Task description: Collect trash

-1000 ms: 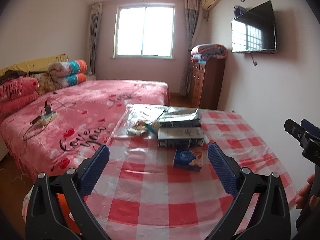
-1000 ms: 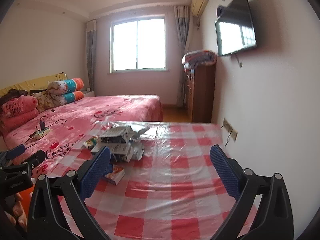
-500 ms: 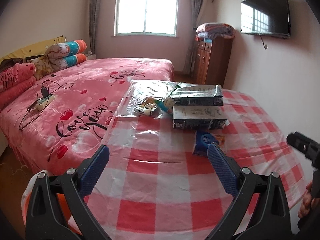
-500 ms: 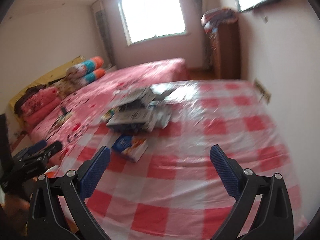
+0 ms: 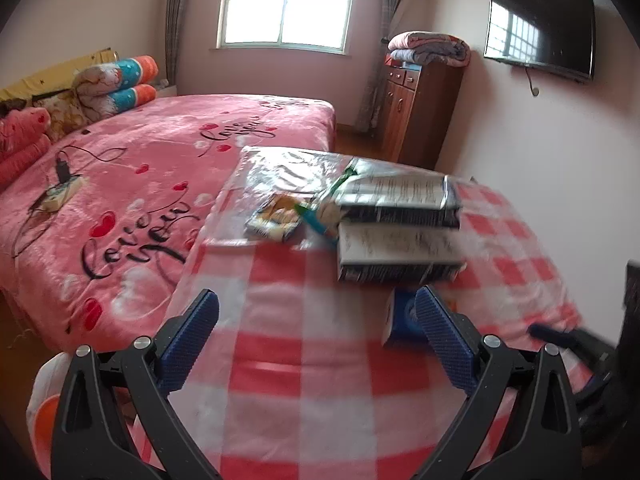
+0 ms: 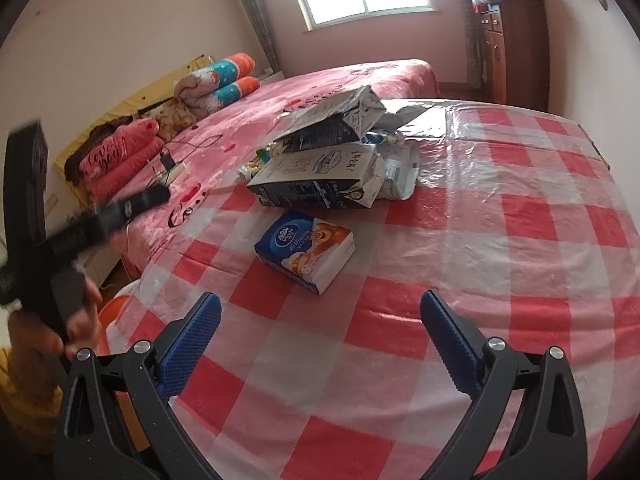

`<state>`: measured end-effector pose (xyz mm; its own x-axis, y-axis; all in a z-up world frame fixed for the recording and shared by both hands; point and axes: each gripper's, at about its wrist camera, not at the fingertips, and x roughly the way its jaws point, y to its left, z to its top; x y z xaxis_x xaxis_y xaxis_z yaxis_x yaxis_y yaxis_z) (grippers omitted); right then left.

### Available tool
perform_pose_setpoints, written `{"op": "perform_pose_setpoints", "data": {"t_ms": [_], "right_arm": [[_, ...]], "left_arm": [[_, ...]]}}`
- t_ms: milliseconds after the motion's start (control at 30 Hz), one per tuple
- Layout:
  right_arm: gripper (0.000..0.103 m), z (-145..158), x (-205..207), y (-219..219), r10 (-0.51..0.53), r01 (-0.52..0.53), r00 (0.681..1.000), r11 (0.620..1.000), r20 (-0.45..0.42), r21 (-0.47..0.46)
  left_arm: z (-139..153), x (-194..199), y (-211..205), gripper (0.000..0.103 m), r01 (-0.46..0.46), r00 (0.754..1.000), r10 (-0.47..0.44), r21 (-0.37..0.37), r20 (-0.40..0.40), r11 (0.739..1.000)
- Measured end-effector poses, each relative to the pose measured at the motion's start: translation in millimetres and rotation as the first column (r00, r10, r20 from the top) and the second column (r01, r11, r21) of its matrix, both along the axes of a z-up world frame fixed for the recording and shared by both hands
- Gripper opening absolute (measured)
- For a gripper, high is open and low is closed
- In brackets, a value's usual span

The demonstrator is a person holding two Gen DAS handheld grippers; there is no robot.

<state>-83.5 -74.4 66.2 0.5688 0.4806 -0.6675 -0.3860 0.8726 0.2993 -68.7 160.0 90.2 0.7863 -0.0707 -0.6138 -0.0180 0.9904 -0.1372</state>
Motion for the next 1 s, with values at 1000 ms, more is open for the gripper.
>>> {"op": "perform_pose_setpoints", "data": {"t_ms": [1000], "right_arm": [[0.078,39,288,6,0.083,-0.074,0.993,0.991,-0.084,0.11]], "left_arm": [[-58,193,41,0.097,-0.093,0.98,0.088,-0.019,-0.176,0.995]]}}
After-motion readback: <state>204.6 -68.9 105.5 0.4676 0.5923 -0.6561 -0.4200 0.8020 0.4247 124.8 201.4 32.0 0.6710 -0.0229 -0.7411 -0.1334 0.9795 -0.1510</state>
